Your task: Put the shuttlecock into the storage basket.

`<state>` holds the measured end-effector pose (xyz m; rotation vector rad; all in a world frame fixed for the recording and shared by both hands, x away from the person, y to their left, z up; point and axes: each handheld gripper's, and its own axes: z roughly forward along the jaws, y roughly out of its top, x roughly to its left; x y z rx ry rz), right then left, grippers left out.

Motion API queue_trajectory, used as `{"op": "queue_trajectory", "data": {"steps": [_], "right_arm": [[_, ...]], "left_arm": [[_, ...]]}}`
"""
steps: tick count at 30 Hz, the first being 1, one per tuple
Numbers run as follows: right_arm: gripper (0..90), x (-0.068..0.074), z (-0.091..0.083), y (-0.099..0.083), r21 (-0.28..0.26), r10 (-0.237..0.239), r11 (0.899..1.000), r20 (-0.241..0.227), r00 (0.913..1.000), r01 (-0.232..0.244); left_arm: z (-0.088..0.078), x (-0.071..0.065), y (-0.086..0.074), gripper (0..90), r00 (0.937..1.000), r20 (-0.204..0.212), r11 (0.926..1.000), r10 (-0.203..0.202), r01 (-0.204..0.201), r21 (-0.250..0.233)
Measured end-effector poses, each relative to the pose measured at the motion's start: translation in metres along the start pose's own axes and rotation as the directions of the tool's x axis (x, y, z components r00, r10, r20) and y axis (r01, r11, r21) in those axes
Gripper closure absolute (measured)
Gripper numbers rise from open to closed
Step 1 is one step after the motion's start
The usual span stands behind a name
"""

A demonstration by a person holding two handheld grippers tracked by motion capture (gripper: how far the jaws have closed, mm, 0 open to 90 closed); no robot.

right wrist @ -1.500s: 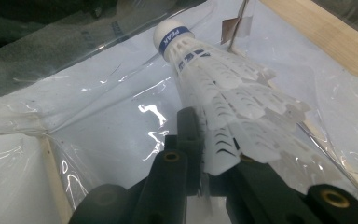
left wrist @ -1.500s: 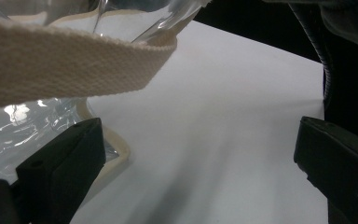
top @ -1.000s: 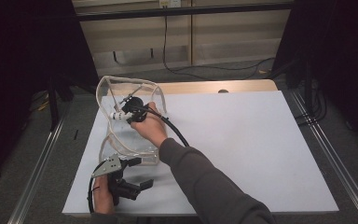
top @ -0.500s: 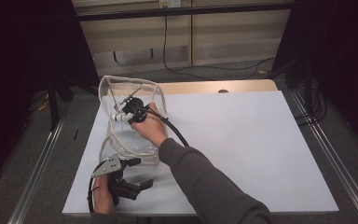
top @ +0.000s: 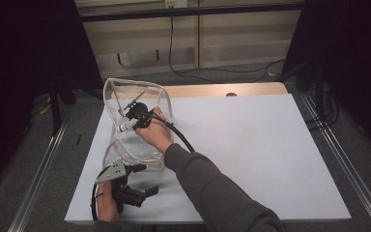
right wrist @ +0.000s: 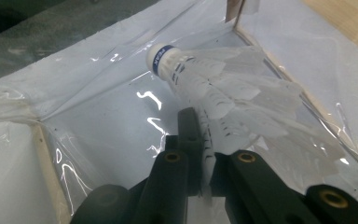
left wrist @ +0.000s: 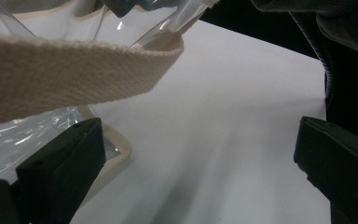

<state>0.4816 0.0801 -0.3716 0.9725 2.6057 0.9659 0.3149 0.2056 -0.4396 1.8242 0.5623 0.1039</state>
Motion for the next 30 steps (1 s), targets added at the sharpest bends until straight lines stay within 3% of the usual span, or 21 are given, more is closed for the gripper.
{"op": "queue_trajectory", "data": {"steps": [3, 4, 5, 6, 9, 13, 22, 30], "right_arm": [[86.2, 0.001, 0.002, 0.0, 0.007, -0.003, 1.0, -0.01, 0.9999, 0.003], [82.0, 0.002, 0.003, 0.0, 0.017, -0.01, 1.0, -0.02, 0.9997, 0.011], [72.3, 0.003, 0.006, -0.001, 0.038, -0.016, 0.999, -0.036, 0.9992, 0.017], [67.0, 0.003, 0.006, -0.001, 0.037, -0.011, 0.999, -0.025, 0.9996, 0.012], [64.7, 0.003, 0.006, -0.001, 0.04, 0.007, 0.999, -0.052, 0.9986, -0.005], [50.4, 0.001, 0.006, -0.001, 0.039, 0.024, 0.999, -0.039, 0.9989, -0.023], [32.1, 0.001, 0.001, -0.001, 0.052, 0.05, 0.997, -0.007, 0.9987, -0.049], [24.8, -0.004, -0.011, 0.0, 0.042, 0.089, 0.995, 0.019, 0.9959, -0.089]], "left_arm": [[0.0, 0.0, 0.0, 2.2, 1.0, 0.002, 1.0, 0.003, -0.003, 0.002], [0.0, 0.0, 0.0, 2.2, 1.0, 0.0, 1.0, 0.003, -0.003, 0.003], [0.0, -0.001, 0.0, 2.2, 1.0, 0.001, 1.0, -0.004, 0.004, -0.003], [0.0, 0.0, 0.0, 2.2, 1.0, 0.001, 1.0, -0.002, 0.002, -0.002], [0.0, 0.0, 0.0, 2.2, 1.0, 0.0, 1.0, 0.004, -0.004, 0.003], [0.0, -0.001, 0.0, 2.2, 1.0, 0.0, 1.0, -0.002, 0.002, -0.004], [0.0, -0.001, 0.0, 2.2, 1.0, -0.001, 1.0, -0.003, 0.003, -0.004], [0.0, -0.001, 0.0, 2.2, 1.0, -0.003, 1.0, -0.002, 0.002, -0.005]]}}
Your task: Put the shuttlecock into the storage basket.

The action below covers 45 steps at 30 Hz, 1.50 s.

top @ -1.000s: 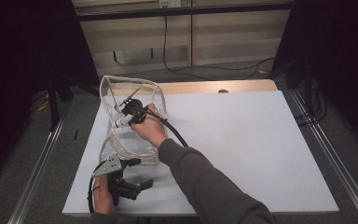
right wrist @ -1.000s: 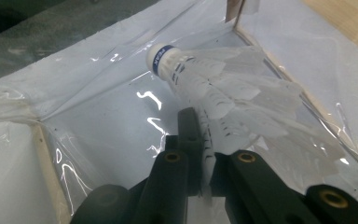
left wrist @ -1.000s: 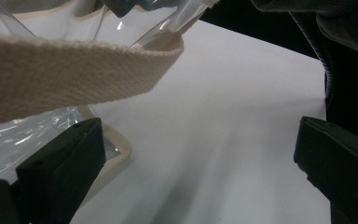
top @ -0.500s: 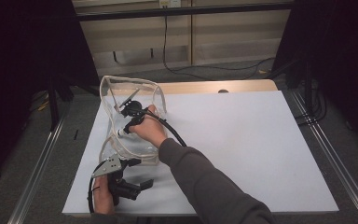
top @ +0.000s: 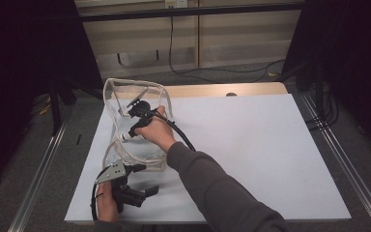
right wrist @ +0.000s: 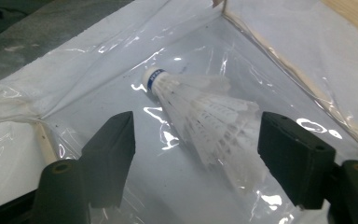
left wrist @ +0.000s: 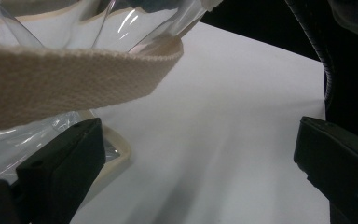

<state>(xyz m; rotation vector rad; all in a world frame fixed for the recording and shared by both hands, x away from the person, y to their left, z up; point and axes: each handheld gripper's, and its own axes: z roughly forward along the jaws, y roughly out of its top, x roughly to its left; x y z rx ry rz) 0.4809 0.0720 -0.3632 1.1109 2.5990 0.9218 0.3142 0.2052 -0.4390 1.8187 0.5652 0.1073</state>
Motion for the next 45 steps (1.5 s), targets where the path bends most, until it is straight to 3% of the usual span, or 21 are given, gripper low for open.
{"op": "queue_trajectory", "data": {"steps": [1, 9, 19, 26, 45], "right_arm": [[24.8, 0.0, -0.002, 0.0, -0.004, 0.014, 1.0, 0.004, 0.9999, -0.014], [23.9, 0.001, -0.014, -0.001, -0.041, 0.0, 0.999, -0.012, 0.9999, -0.001], [21.7, 0.006, -0.033, -0.004, -0.098, 0.015, 0.995, -0.089, 0.9959, -0.024], [19.9, 0.012, -0.046, -0.004, -0.109, -0.018, 0.994, -0.102, 0.9946, 0.006], [12.2, 0.012, -0.082, -0.011, -0.168, -0.078, 0.984, -0.148, 0.9858, 0.053]], "left_arm": [[0.0, 0.0, 0.0, 2.2, 1.0, -0.001, 1.0, -0.001, 0.001, 0.002], [-0.001, -0.001, 0.0, 2.2, 1.0, -0.001, 1.0, 0.003, -0.003, -0.001], [-0.001, -0.001, 0.001, 2.2, 1.0, 0.002, 1.0, 0.004, -0.004, 0.0], [0.0, -0.001, 0.001, 2.2, 1.0, 0.005, 1.0, 0.004, -0.004, 0.002], [0.001, -0.002, 0.002, 2.2, 1.0, 0.0, 1.0, 0.004, -0.004, 0.004]]}}
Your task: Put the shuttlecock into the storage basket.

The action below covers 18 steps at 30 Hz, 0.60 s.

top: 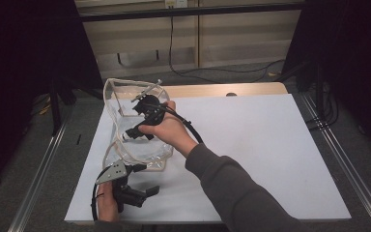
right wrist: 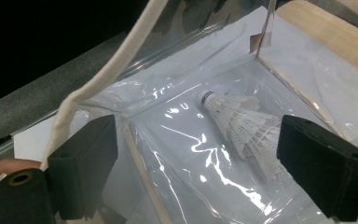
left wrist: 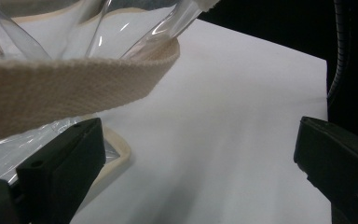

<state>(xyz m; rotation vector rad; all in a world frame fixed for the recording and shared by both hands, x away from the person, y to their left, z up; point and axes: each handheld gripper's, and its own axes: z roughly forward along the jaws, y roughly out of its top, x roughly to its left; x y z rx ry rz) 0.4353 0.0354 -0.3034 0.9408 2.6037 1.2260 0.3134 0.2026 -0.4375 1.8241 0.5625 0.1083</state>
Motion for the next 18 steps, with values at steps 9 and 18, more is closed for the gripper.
{"op": "queue_trajectory", "data": {"steps": [9, 18], "right_arm": [[9.3, 0.0, -0.013, -0.002, -0.01, -0.012, 1.0, -0.037, 0.9992, 0.012], [6.5, -0.002, -0.028, -0.007, -0.017, -0.026, 1.0, -0.073, 0.997, 0.025]], "left_arm": [[0.001, 0.0, 0.0, 2.2, 1.0, 0.001, 1.0, 0.002, -0.002, 0.001], [0.001, 0.0, 0.001, 2.2, 1.0, -0.001, 0.9999, 0.01, -0.01, 0.009]]}}
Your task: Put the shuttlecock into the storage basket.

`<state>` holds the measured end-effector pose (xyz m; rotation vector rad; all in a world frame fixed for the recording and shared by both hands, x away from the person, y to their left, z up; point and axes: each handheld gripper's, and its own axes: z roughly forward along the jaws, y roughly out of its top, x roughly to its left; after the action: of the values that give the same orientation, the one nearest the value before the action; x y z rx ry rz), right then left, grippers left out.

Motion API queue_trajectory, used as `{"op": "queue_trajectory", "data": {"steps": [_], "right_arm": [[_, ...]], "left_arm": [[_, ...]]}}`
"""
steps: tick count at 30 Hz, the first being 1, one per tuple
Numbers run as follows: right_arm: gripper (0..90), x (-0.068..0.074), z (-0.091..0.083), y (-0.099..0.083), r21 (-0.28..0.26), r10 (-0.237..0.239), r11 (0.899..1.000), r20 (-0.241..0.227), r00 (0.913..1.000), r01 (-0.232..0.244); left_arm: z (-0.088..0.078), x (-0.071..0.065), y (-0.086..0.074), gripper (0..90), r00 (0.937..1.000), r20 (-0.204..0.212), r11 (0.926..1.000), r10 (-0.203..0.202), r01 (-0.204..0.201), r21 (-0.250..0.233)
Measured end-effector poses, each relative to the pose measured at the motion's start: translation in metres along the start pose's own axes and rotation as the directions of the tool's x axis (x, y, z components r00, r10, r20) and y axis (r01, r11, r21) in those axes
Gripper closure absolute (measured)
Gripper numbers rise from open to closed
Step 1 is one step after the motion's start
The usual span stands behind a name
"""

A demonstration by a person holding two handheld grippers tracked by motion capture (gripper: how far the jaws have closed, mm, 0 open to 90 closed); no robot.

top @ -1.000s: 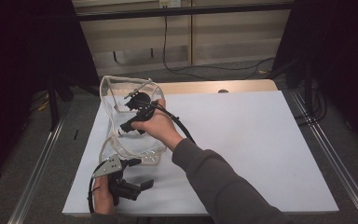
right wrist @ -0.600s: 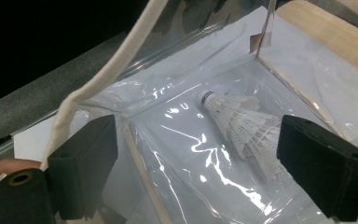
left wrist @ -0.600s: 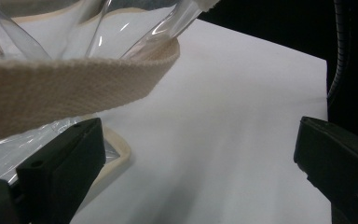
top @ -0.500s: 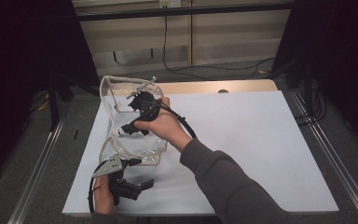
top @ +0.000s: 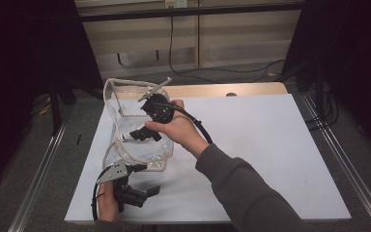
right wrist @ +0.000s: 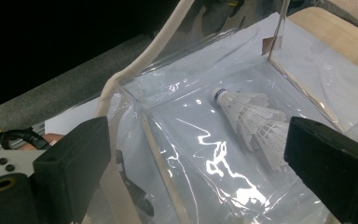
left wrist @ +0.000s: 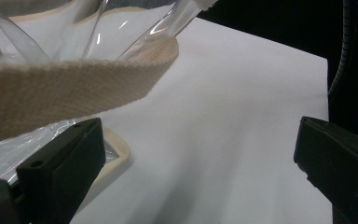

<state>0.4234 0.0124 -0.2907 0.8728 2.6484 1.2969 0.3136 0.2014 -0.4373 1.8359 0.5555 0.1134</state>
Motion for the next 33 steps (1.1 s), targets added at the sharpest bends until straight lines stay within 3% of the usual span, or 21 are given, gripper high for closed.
{"op": "queue_trajectory", "data": {"steps": [12, 33], "right_arm": [[3.6, -0.006, -0.016, -0.011, -0.028, 0.003, 1.0, -0.034, 0.9994, -0.004], [3.6, -0.015, -0.049, -0.026, -0.058, -0.005, 0.998, -0.037, 0.9993, 0.003]], "left_arm": [[0.0, 0.0, 0.0, 2.2, 1.0, -0.004, 1.0, 0.001, -0.001, 0.005], [-0.001, 0.001, 0.0, 2.2, 0.9999, -0.011, 0.9999, 0.01, -0.01, 0.011]]}}
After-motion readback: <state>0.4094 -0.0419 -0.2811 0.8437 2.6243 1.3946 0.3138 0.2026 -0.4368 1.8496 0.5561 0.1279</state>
